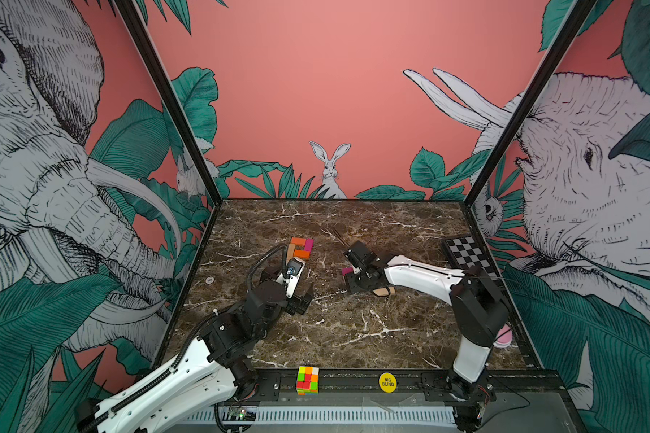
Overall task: Assemble the letter p with building blocks
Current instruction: Assemble the building block at the center of the board, then adjust the building block at the center of the board.
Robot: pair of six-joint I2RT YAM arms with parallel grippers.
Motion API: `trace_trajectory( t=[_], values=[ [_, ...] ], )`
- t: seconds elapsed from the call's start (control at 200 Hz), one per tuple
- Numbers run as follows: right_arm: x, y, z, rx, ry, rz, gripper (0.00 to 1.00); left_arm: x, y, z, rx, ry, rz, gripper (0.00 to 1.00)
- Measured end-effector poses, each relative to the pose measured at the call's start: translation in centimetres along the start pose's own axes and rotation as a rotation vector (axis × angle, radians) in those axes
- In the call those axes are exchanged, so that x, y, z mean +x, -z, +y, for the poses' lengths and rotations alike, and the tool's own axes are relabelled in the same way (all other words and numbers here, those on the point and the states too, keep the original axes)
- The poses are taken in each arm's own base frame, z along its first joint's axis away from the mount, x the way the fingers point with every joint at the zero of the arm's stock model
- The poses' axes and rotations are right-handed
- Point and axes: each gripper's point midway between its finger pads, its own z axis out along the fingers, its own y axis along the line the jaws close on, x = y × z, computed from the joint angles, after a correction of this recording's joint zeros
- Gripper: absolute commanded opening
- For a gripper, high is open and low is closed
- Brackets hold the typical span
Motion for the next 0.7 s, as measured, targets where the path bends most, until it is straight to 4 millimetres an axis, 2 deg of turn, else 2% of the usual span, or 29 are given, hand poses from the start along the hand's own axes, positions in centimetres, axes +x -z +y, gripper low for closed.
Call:
trace_trajectory(
  t=[0.045, 0.11, 0.235, 0.335, 0.435, 0.7],
  values=[
    [-0.8, 1.3, -0.4, -0.002, -0.006, -0.034, 0.56, 0.0, 0.0, 0.0, 0.0, 0.0, 0.0, 0.99],
    [-1.9, 2.7, -1.6, 0.005, -0.025, -0.075, 0.44, 0.0, 0.0, 0.0, 0.0, 0.0, 0.0, 1.0],
    [-3.0, 3.5, -4.3, 0.045, -0.069, -0.1, 0.33, 0.0, 0.0, 0.0, 0.001, 0.0, 0.0, 1.0],
    [-2.4, 3.0, -5.9, 0.075, -0.075, -0.074, 0.27, 0.0, 0.0, 0.0, 0.0, 0.0, 0.0, 1.0],
    [-1.2, 2.3, -6.6, 0.093, -0.071, -0.035, 0.2, 0.1, -0.1, 0.0, -0.001, -0.001, 0.005, 1.0],
    [0.8, -1.4, -7.0, 0.107, -0.067, 0.06, 0.16, 0.3, -0.4, -0.1, -0.001, -0.007, 0.018, 1.0]
  ],
)
